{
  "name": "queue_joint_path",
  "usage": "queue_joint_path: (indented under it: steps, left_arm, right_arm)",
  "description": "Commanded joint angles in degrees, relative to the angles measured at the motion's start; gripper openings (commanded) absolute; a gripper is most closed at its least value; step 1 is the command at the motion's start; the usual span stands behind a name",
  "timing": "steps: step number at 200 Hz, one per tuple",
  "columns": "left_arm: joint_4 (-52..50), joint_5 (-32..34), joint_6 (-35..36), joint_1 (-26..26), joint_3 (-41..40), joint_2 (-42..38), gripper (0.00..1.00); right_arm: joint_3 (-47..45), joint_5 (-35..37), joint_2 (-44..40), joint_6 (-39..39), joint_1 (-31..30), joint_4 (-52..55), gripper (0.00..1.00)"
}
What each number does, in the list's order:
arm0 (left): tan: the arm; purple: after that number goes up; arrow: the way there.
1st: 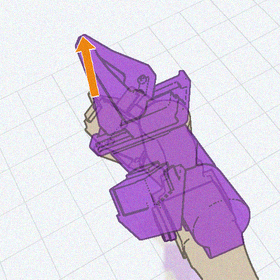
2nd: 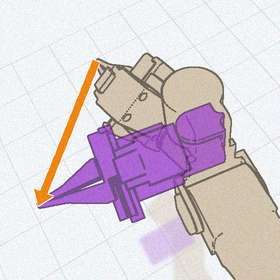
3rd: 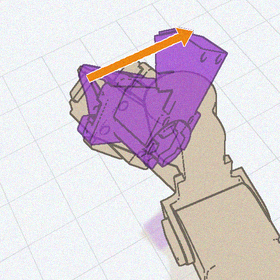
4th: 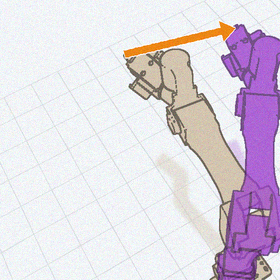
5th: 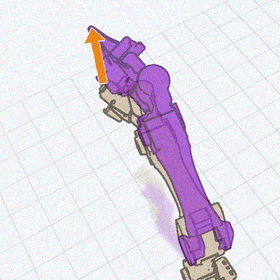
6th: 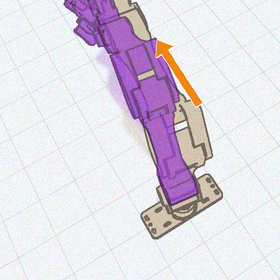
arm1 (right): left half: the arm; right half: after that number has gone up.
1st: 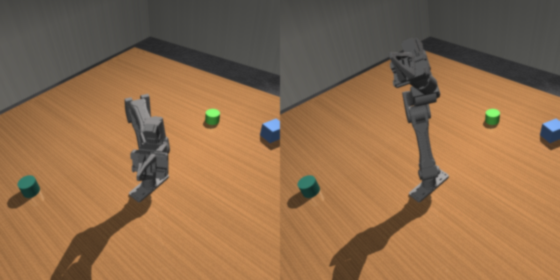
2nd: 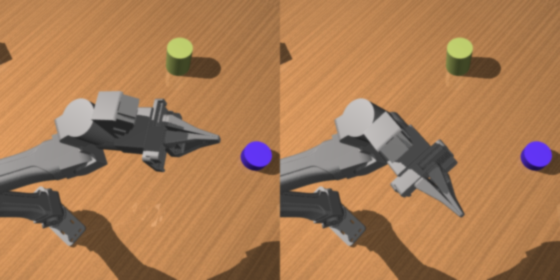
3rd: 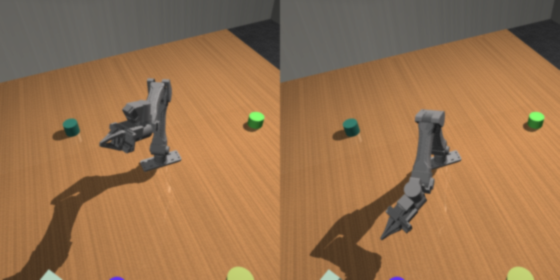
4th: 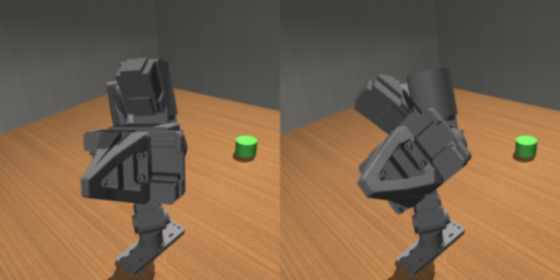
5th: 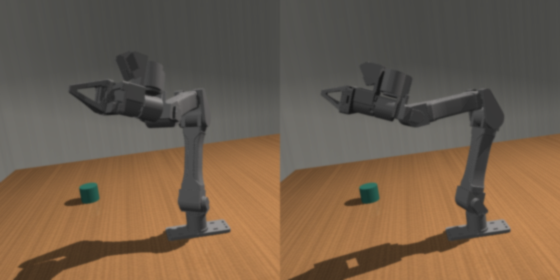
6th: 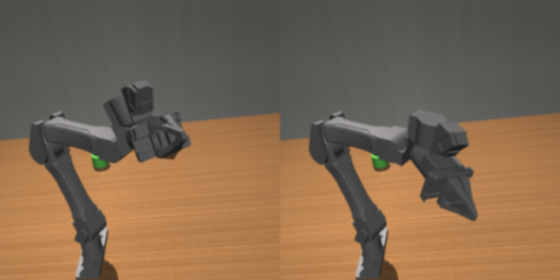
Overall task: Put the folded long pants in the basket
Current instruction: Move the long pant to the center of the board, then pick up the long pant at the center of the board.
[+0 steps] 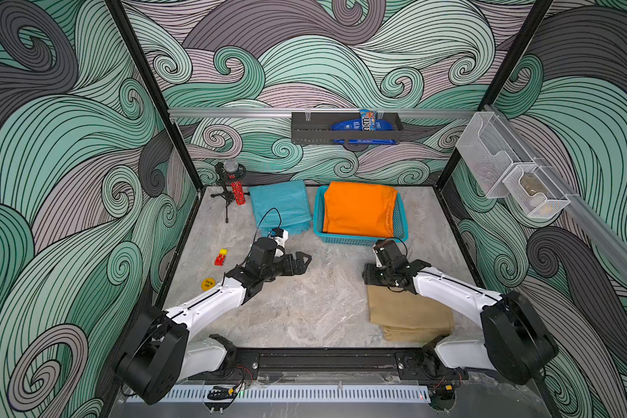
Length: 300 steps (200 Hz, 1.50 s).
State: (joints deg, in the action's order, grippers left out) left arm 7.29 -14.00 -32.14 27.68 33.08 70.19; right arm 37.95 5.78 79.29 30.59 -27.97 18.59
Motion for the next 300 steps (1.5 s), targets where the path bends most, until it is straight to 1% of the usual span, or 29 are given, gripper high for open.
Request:
queue_joint_path:
  steps: [1, 6, 10, 14, 17, 26, 32, 38, 55, 74, 103, 113, 135, 148, 170, 186, 198, 206, 223, 232, 244, 267, 288, 300]
  left_arm:
    - [-0.2, 0.7, -1.0, -1.7, 1.2, 0.1, 0.99]
    - [-0.4, 0.6, -1.1, -2.1, 1.3, 0.3, 0.98]
    - [-0.6, 0.4, -1.2, -2.4, 1.6, 0.4, 0.99]
    - [-0.9, 0.3, -1.2, -2.7, 1.7, 0.6, 0.99]
    - [-1.0, 0.2, -1.2, -3.0, 1.8, 0.8, 0.99]
    - [-2.0, -0.3, -1.1, -3.8, 2.3, 1.1, 0.99]
    - [-2.6, -0.7, -1.0, -4.4, 2.4, 1.2, 0.99]
    - [-3.2, -1.1, -0.7, -4.8, 2.7, 1.4, 0.99]
    - [-4.8, -1.8, 0.0, -6.2, 3.0, 1.8, 0.99]
    - [-6.8, -3.3, 0.6, -8.2, 2.9, 2.0, 0.99]
    - [-8.9, -5.6, 1.9, -11.3, 1.8, 1.2, 0.98]
    - [-10.2, -5.9, 2.8, -12.1, 1.8, 0.9, 0.99]
    - [-13.0, -5.5, 4.2, -13.0, 1.9, 0.1, 0.99]
    - [-13.7, -5.5, 4.2, -13.3, 1.9, -0.5, 0.99]
    - [-13.4, -5.5, 3.5, -13.6, 1.4, -1.0, 0.99]
    - [-12.1, -6.3, 2.1, -13.6, 0.6, -0.7, 0.99]
    - [-9.6, -8.6, 0.8, -13.6, -0.5, 0.0, 0.98]
    - [-7.8, -10.9, 0.0, -13.6, -1.3, 0.7, 0.99]
    - [-3.1, -16.7, -2.6, -13.6, -2.8, 3.1, 0.99]
    - [-0.8, -19.1, -5.1, -13.4, -3.7, 4.4, 0.99]
    - [2.5, -21.7, -7.7, -12.7, -4.8, 5.8, 0.99]
    - [5.7, -21.5, -11.8, -9.7, -6.1, 6.7, 0.99]
    - [10.8, -20.6, -17.5, -6.0, -8.7, 6.6, 0.99]
    - [14.4, -19.4, -20.7, -4.0, -10.2, 7.0, 0.99]
  right_arm:
    - [-0.5, 2.7, 3.1, 1.4, -0.7, -0.8, 0.51]
    - [-0.6, 2.7, 3.7, 1.5, -0.9, -1.1, 0.48]
    - [-0.6, 2.7, 4.0, 1.6, -1.0, -1.2, 0.42]
    - [-0.5, 2.6, 4.3, 1.7, -1.2, -1.3, 0.38]
    - [-0.6, 2.5, 4.4, 1.7, -1.3, -1.5, 0.31]
    - [-0.3, 2.3, 4.6, 2.1, -1.7, -1.8, 0.15]
    - [-0.2, 1.9, 4.5, 2.4, -2.2, -2.1, 0.08]
    - [0.1, 1.3, 4.6, 2.9, -2.9, -2.9, 0.06]
    - [1.3, -0.6, 5.6, 4.5, -6.3, -5.8, 0.05]
    - [5.6, -0.3, 10.0, 7.1, -10.4, -6.4, 0.04]
    - [9.6, -5.5, 16.4, 13.7, -13.9, -13.9, 0.04]
    - [11.3, -6.3, 18.8, 15.7, -15.1, -16.2, 0.04]
    - [17.5, -7.7, 24.8, 17.4, -17.0, -17.7, 0.04]
    - [20.8, -7.8, 27.3, 18.0, -17.4, -17.7, 0.08]
    - [24.0, -6.6, 27.3, 18.0, -17.6, -17.9, 0.23]
    - [24.8, -6.4, 25.3, 17.0, -17.7, -18.6, 0.39]
    - [25.4, -6.4, 23.3, 15.8, -17.7, -18.6, 0.58]
    - [25.4, -6.3, 21.8, 14.8, -17.7, -18.6, 0.67]
    - [24.4, -6.7, 17.9, 12.9, -17.2, -18.6, 0.69]
    - [22.8, -7.4, 15.5, 11.4, -16.5, -18.4, 0.69]
    - [20.0, -9.3, 12.1, 9.4, -14.3, -17.8, 0.70]
    - [11.5, -15.2, 5.4, 5.7, -6.6, -16.4, 0.70]
    - [4.2, -16.5, -0.4, 2.7, 0.6, -12.6, 0.70]
    - [0.6, -16.6, -4.0, 2.3, 3.9, -11.1, 0.70]
